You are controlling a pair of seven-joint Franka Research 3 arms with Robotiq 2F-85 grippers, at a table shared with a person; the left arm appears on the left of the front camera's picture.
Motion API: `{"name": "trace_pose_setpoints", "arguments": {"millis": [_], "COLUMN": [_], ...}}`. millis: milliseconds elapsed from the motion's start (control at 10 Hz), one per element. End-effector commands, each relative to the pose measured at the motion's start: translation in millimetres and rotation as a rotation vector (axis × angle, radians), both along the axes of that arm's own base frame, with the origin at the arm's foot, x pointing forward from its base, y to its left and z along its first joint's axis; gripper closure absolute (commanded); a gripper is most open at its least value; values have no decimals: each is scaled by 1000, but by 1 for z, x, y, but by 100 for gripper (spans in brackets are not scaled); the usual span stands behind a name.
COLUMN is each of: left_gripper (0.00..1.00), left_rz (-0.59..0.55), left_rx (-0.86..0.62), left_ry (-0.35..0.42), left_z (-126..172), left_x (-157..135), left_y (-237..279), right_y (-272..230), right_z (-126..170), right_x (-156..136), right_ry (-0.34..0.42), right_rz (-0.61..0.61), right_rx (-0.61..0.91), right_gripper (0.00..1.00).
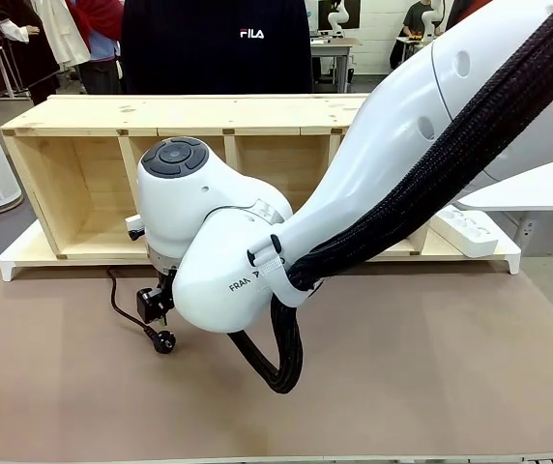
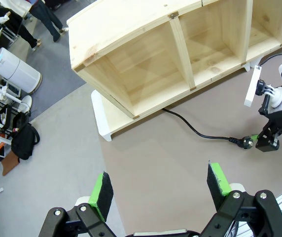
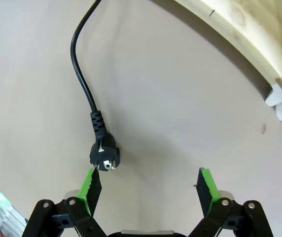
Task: Perform cable management.
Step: When the cord part of the Power Cable appears at the lower middle area of the table and stops, grasp the cord part of the Power Cable.
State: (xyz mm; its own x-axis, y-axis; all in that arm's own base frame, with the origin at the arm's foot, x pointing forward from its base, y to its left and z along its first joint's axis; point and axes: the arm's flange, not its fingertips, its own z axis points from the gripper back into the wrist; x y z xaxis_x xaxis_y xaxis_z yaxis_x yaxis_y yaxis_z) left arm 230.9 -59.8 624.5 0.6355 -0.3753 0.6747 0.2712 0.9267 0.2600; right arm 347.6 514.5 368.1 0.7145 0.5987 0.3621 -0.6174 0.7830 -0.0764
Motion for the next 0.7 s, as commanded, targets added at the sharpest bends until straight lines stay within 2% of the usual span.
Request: {"name": "trace_pose_setpoints", "arguments": {"millis": [0,100,600], "left_gripper": [0,0,0], "left_rz": [3,3,3], "left_rx": [2,2,2], "left_ry": [-2,-2,-2], "left_z": [0,0,0], "left_x": [0,0,0], "left_y": [0,0,0], "right_y": [7,0,0], "right_z": [-3,0,0], "right_x": [3,0,0], "right_ry": [-35,0,0], "right_rz": [6,0,0], "right_rx": [-8,0,0], "right_gripper": [0,0,0]}}
